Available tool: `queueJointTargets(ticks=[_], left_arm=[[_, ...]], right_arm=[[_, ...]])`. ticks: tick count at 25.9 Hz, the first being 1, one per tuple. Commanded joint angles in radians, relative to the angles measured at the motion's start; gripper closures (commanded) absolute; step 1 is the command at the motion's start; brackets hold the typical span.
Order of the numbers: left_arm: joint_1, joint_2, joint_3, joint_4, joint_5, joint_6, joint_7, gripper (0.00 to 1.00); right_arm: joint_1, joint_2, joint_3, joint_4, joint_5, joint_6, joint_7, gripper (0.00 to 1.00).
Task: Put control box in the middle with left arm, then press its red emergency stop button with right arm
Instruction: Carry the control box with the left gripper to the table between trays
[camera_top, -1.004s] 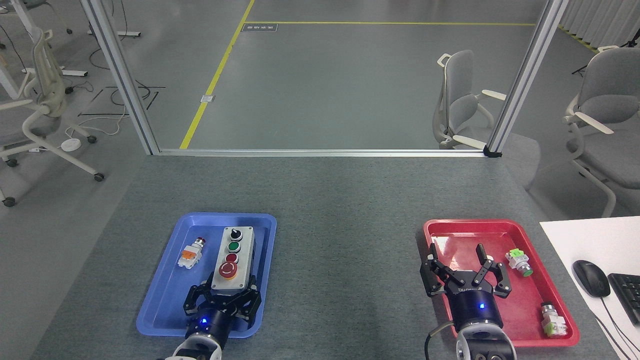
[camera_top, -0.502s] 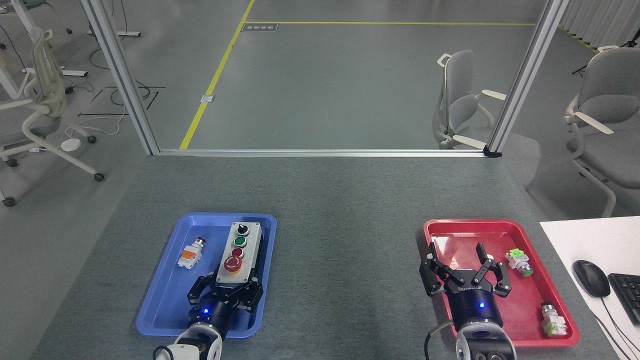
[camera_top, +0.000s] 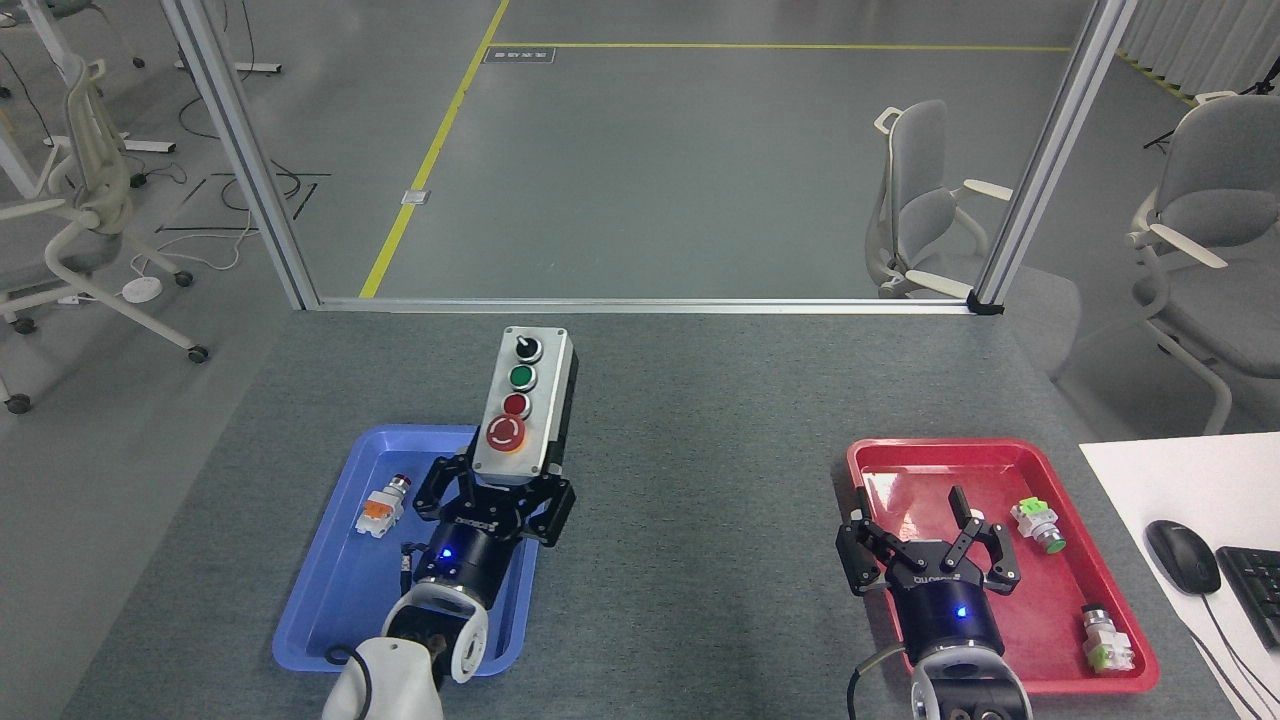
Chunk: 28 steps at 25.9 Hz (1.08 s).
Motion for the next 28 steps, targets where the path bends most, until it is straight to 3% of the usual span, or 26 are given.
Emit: queueJointTargets(ticks=[1,3,8,11,18,28], left_arm=[[0.002,-0.093,-0.072,0.016,-0.009,0.013,-0.007,1.0],[-0.001,-0.128,-0.133,0.061,-0.004,0.044,-0.008,1.0],[-0.083,-0.13,-0.325,0.231,0.067,0.131,-0.008,1.0],[-0.116,-0.13,-0.414,0.294,0.131,0.145,-0.008,1.0],[-0.17,-0.131,-0.558,0.412,0.136,0.133,-0.016,1.0],[-0.187,-0.13,-0.611,0.423,0.137,0.131,-0.085,0.98]], right_arm=[[0.0,0.001,0.0,0.0,0.0,-0.001,0.0,0.03],[0.0,0.001,0.0,0.0,0.0,-0.003,-0.002,0.02],[0.0,0.003,-0.002,0.0,0.002,-0.003,-0.002,0.02],[0.0,0.003,-0.002,0.0,0.0,-0.003,0.0,0.02],[0.0,0.003,-0.002,0.0,0.0,-0.003,-0.002,0.02],[0.002,0.004,-0.002,0.0,0.003,-0.001,-0.002,0.02]])
